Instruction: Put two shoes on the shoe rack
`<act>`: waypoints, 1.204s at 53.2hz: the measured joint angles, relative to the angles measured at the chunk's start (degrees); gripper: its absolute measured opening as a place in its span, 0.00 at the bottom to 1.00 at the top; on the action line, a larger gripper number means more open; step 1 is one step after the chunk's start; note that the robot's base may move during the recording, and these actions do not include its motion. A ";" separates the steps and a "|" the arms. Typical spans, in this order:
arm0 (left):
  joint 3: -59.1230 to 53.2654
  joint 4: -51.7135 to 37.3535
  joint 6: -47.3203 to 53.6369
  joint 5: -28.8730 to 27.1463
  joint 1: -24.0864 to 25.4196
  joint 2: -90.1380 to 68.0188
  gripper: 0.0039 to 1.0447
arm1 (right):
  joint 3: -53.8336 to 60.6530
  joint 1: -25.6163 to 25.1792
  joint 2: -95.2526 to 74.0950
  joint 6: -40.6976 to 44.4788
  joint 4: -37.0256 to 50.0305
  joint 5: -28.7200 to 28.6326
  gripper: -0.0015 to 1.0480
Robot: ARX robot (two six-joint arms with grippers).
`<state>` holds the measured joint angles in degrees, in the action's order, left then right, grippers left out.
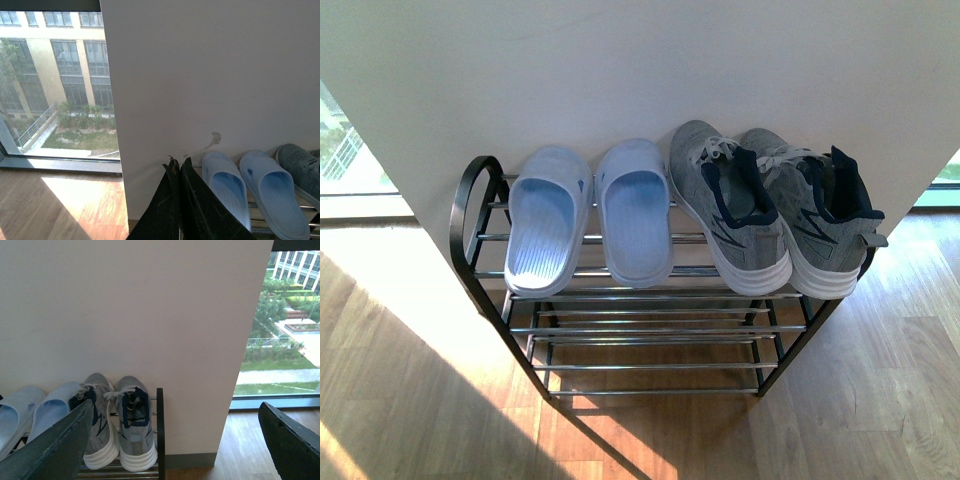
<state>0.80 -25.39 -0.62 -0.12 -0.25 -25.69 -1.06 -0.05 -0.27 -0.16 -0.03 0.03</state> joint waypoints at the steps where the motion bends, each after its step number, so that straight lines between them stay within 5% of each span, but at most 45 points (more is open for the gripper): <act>1: 0.00 0.48 0.11 0.07 0.00 0.37 0.01 | 0.00 0.00 0.00 0.00 0.00 0.02 0.91; 43: -0.02 15.17 0.11 0.11 0.00 15.58 0.01 | 0.00 0.00 0.04 0.00 0.00 0.00 0.91; 48: 0.00 24.81 0.13 0.11 0.00 23.69 0.01 | 0.00 0.00 0.00 0.00 0.00 0.00 0.91; 61: 0.00 25.40 0.13 0.09 0.02 24.76 0.01 | 0.00 0.00 0.00 0.00 0.00 0.00 0.91; 64: 0.00 25.40 0.13 0.09 0.02 24.79 0.07 | 0.00 0.00 0.07 0.00 0.00 -0.02 0.91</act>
<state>0.80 0.01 -0.49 -0.03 -0.23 -0.91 -1.06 -0.05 -0.21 -0.16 -0.03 0.01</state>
